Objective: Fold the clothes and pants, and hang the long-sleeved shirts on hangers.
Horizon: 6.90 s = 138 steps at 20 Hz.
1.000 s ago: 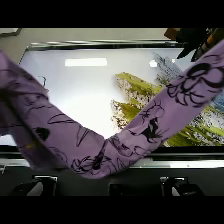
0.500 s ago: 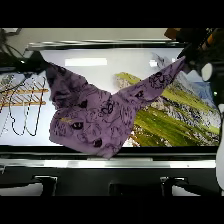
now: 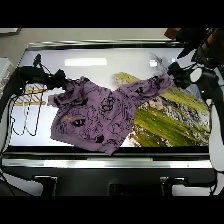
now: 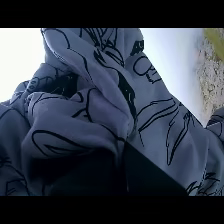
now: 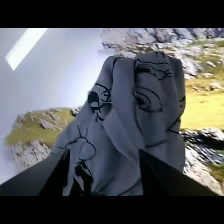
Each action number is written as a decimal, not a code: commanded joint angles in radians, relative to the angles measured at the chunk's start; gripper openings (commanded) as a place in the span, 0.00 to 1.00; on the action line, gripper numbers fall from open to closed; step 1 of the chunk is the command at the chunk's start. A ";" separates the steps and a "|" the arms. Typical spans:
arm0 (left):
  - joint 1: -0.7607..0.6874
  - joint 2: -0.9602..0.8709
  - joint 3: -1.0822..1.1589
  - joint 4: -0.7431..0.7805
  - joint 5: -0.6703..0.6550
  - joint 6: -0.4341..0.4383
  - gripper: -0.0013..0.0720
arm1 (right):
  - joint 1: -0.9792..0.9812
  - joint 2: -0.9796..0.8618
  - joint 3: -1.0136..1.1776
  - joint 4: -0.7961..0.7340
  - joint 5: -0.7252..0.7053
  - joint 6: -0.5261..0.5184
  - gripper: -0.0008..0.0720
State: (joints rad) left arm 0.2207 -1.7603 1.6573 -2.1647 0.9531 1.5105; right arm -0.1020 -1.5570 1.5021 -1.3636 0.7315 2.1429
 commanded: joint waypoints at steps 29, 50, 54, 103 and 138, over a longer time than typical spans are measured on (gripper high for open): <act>0.104 -0.003 0.056 0.022 0.253 0.009 0.06 | 0.587 0.286 -0.908 0.728 -0.137 -0.351 0.16; 0.094 -0.083 0.072 0.014 0.214 0.008 0.57 | -0.117 0.436 -0.662 0.457 0.411 -0.509 0.08; 0.156 0.023 0.122 0.039 0.400 0.075 0.76 | -0.117 0.436 -0.662 0.457 0.412 -0.550 0.08; 0.004 1.068 0.265 0.139 0.112 -0.144 0.06 | -0.117 0.830 0.564 0.423 0.325 -0.631 0.08; 0.067 0.006 0.148 0.079 0.352 -0.056 0.64 | -0.059 -0.255 0.390 0.372 0.744 -0.528 0.62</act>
State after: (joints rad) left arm 0.2455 -1.8236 1.8061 -2.1010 1.0977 1.4548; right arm -0.1280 -1.8622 1.8996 -0.9512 1.2118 1.6157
